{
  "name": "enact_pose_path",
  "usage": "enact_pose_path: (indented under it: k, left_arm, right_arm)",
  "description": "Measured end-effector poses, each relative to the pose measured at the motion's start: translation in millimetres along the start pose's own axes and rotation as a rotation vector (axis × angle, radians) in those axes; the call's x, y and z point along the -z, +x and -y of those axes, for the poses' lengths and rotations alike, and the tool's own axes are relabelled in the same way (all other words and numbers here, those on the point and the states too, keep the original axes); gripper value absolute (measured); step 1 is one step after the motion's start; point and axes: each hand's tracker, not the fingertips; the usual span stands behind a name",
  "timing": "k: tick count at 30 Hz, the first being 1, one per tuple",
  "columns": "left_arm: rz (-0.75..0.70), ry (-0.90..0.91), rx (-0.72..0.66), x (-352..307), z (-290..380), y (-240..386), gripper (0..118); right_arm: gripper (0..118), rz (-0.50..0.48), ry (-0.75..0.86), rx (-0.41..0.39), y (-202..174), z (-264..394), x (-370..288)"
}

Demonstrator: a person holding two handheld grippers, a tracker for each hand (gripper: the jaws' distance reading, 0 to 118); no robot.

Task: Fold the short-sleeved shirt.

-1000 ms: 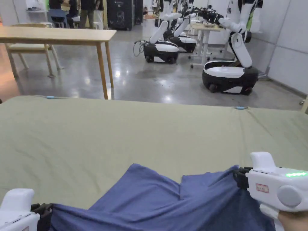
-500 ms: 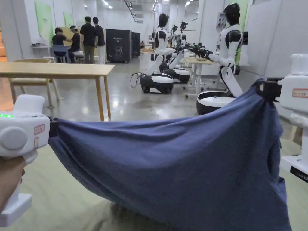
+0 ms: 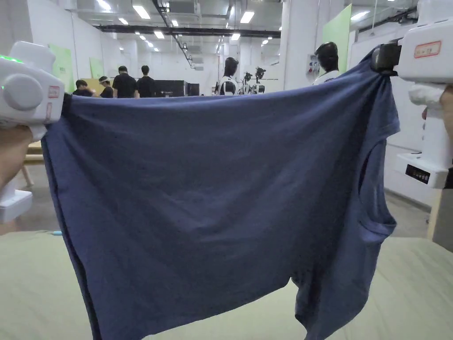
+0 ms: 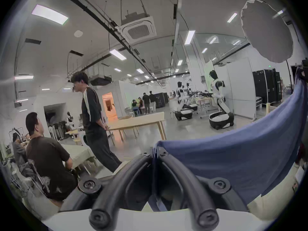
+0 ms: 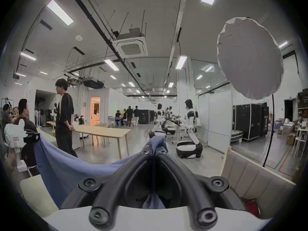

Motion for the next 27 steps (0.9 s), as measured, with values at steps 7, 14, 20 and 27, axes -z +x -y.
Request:
enact_pose_path:
  k: [7, 14, 20, 27]
  left_arm:
    - [0.015, -0.046, -0.048, 13.4, 39.3, 10.1, 0]
    - [0.081, -0.122, -0.104, 19.4, 131.1, 30.5, 0]
    - [0.149, -0.088, -0.152, -56.6, 167.2, 23.9, 0]
    - [0.22, -0.174, -0.042, -163.9, 246.3, 22.3, 0]
  right_arm:
    - [4, 0.012, -0.041, 0.015, 5.4, 46.3, 17.7]
    - [4, 0.03, -0.095, 0.097, 17.7, 139.7, 0.1]
    - [4, -0.008, -0.119, 0.136, 37.5, 163.0, -77.9]
    - [4, -0.046, -0.23, -0.054, 31.9, 228.7, -201.7]
